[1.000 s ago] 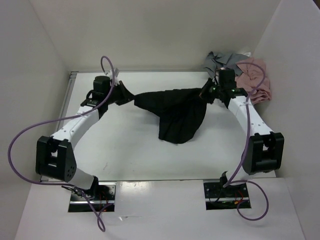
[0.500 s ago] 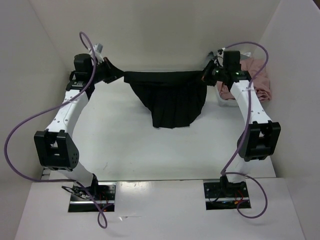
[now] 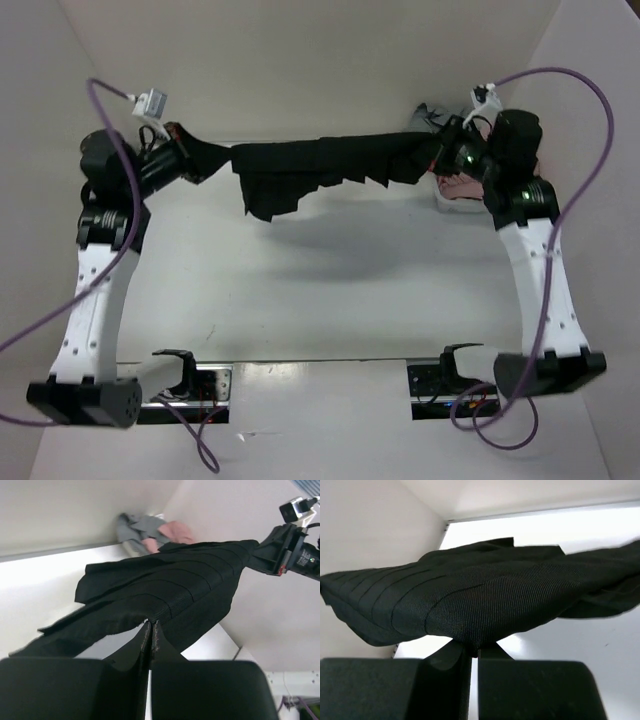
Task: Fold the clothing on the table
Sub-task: Flatten the skirt out
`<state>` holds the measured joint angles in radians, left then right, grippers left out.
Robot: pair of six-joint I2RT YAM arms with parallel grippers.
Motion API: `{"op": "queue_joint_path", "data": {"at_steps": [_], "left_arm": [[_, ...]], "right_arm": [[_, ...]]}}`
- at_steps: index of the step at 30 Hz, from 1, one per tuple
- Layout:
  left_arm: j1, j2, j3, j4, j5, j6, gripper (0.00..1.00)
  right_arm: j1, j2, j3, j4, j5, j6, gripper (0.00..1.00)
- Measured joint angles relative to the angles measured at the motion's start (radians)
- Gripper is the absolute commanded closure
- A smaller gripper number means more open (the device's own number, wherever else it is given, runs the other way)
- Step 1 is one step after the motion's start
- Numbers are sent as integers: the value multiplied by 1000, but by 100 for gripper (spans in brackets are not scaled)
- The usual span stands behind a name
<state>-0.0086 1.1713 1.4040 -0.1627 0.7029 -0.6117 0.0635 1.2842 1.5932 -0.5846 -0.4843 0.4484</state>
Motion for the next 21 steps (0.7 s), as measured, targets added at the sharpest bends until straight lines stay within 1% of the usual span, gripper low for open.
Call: {"op": "queue_joint_path", "data": {"at_steps": [3,5,8,11,13,16,18,21], "left_arm": [[2,-145,-76,-13,39,5,100],[2,-199,-102,-30,69,5,100],[2,-227,-107,-55,105,4,100],[2,-228,-113,-69,125,2,100],[2,-213,-124,-77,125,3,100],[4,-162,-147,-70,124,1,100],[6,-103,-150,-52,122,-2,100],[22,42,-122,-36,109,-6,100]], "right_arm": [[9,-192,-114,7,-4,-13,100],[10,-299,-157,-4,-7,-18,100],[11,-387,-169,-8,-12,-20,100],[11,-428,-190,-4,-24,-18,100],[11,-430,-239,1,-25,-8,100],[11,-376,-330,7,-26,12,100],[10,-295,-368,17,-34,27,100],[-12,-119,-370,50,-62,42,100]]}}
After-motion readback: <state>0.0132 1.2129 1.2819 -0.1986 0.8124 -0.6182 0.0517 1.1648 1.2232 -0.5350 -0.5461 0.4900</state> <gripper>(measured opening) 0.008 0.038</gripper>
